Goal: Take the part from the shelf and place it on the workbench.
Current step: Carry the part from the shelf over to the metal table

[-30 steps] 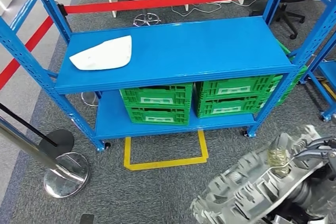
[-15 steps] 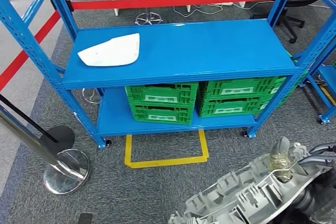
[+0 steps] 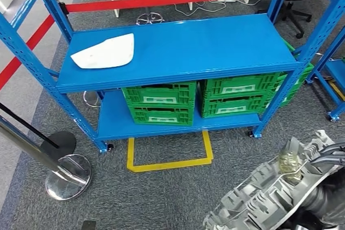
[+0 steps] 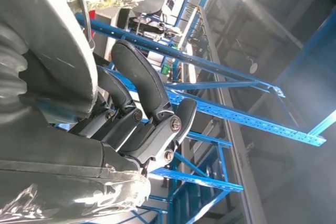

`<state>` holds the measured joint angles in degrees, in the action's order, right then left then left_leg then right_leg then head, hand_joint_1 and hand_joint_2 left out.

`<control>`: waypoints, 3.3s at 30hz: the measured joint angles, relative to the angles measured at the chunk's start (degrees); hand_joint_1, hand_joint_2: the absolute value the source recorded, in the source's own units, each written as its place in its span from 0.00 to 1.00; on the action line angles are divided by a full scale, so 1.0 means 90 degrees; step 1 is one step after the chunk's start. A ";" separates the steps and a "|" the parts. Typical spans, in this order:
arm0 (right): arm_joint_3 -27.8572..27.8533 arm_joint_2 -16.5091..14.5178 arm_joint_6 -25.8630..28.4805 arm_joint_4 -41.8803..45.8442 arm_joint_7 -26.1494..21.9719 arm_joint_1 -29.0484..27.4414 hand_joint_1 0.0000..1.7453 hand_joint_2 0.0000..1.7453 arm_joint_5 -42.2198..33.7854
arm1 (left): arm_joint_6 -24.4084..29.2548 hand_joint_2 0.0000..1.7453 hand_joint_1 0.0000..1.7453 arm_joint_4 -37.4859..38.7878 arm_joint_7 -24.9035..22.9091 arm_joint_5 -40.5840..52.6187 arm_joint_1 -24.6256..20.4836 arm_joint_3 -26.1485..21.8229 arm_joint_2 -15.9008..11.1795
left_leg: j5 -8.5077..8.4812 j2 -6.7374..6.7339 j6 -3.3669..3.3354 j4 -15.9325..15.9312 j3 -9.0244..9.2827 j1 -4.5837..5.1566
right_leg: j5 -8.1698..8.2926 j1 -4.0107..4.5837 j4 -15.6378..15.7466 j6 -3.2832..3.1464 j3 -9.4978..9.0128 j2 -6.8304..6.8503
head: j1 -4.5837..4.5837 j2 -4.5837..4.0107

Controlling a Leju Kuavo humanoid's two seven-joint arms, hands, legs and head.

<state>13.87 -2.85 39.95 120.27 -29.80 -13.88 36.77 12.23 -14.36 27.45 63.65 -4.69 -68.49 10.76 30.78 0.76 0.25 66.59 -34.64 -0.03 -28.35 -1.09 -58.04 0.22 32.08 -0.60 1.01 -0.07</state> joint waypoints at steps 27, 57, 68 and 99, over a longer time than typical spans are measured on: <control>-0.0004 -0.0002 0.0002 0.0021 -0.0013 0.0035 1.00 1.00 -0.0163 | 0.0011 1.00 0.00 0.0000 -0.0018 -0.0002 -0.0003 -0.0103 0.0032 | 0.0631 -0.0169 0.0082 0.0635 -0.0255 0.0001 | 0.0079 0.0025 0.0058 -0.0065 0.0047 -0.0056 | -0.0011 0.0000; -0.0072 -0.0001 0.0003 0.0043 0.0034 -0.0031 1.00 1.00 -0.0157 | 0.0000 1.00 0.00 0.0000 -0.0041 0.0007 -0.0012 -0.0107 0.0053 | 0.0671 -0.0172 0.0070 0.0510 -0.0148 -0.0010 | 0.0157 0.0048 0.0066 -0.0065 0.0122 -0.0071 | -0.0046 0.0000; -0.0130 0.0000 0.0004 0.0066 0.0043 -0.0060 1.00 1.00 -0.0160 | -0.0010 1.00 0.00 0.0000 -0.0038 0.0019 -0.0032 -0.0106 0.0053 | -0.0285 0.0207 -0.0179 -0.1121 0.0531 -0.0036 | 0.0252 0.0038 -0.0007 0.0188 0.0359 -0.0718 | -0.0066 0.0000; -0.0856 -0.0029 0.0005 0.0303 -0.0097 -0.0187 1.00 1.00 -0.0223 | -0.0099 1.00 0.00 0.0000 -0.0019 0.0092 -0.0024 -0.0103 0.0036 | -0.0273 0.0254 -0.0163 -0.1125 0.0548 -0.0037 | 0.0237 -0.0022 0.0035 0.0222 0.0265 -0.0760 | -0.0078 0.0000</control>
<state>6.17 -3.10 40.00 123.00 -30.67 -15.56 34.76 11.34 -14.36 27.28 64.47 -4.91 -69.42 11.09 28.33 3.05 -1.22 56.46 -29.70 -0.37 -26.22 -1.29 -57.73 2.21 34.47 -7.44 0.31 -0.07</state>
